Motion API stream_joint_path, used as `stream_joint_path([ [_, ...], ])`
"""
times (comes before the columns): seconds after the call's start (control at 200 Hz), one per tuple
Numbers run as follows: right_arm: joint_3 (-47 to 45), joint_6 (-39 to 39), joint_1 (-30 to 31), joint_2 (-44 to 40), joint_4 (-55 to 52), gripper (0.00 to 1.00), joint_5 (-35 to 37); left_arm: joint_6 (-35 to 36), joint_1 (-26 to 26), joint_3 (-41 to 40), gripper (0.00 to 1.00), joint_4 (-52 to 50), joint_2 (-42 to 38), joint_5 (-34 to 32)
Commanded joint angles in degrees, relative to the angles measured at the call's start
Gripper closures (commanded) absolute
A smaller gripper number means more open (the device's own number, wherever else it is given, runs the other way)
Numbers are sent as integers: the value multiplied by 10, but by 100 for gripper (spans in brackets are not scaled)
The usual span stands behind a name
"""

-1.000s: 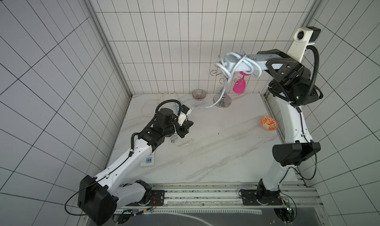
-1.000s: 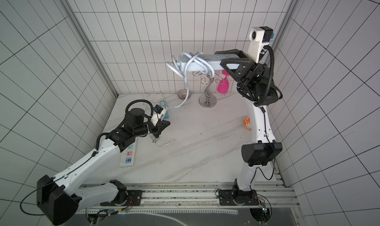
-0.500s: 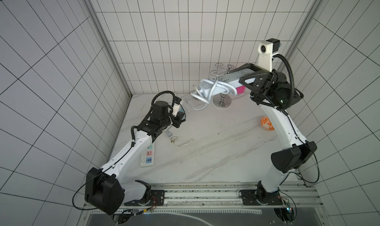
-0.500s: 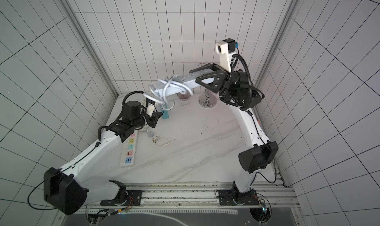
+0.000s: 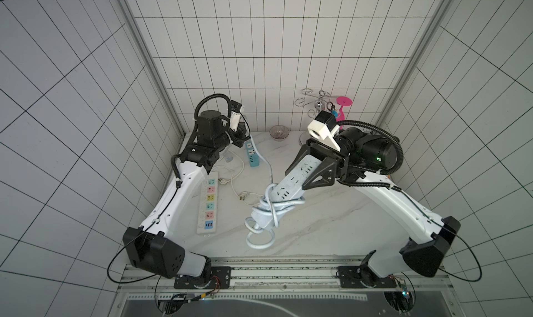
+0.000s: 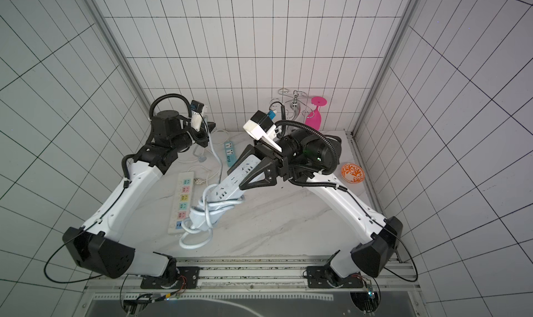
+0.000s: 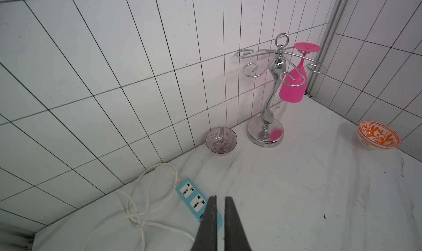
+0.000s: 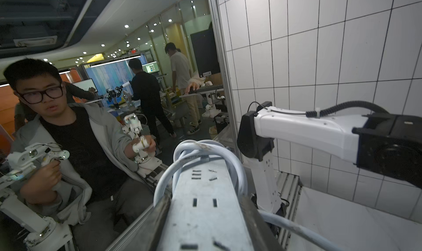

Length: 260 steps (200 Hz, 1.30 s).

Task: Wrap the cord around the power strip
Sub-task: Wrap the power cord around the power strip.

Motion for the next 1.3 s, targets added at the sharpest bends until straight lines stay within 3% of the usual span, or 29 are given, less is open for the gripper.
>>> stream_joint_path([
  [0.0, -76, -21, -19, -8, 21, 100, -50, 12, 9, 47, 100, -35, 10, -50],
  [0.195, -84, 324, -40, 117, 403, 100, -73, 9, 1, 107, 100, -67, 5, -75],
  [0.535, -61, 309, -72, 248, 404, 100, -73, 37, -40, 156, 100, -106, 2, -129],
  [0.86, 149, 380, -108, 469, 403, 100, -67, 96, -126, 195, 100, -135, 37, -252],
  [1.079, 252, 378, -165, 569, 379, 100, 3, 111, -181, 165, 100, -132, 16, -286],
  [1.179, 263, 311, -188, 578, 322, 100, 45, 118, -219, 138, 100, -131, 4, -310],
  [1.294, 224, 107, -208, 533, 138, 100, 90, 114, -264, 122, 100, -144, 5, -332],
])
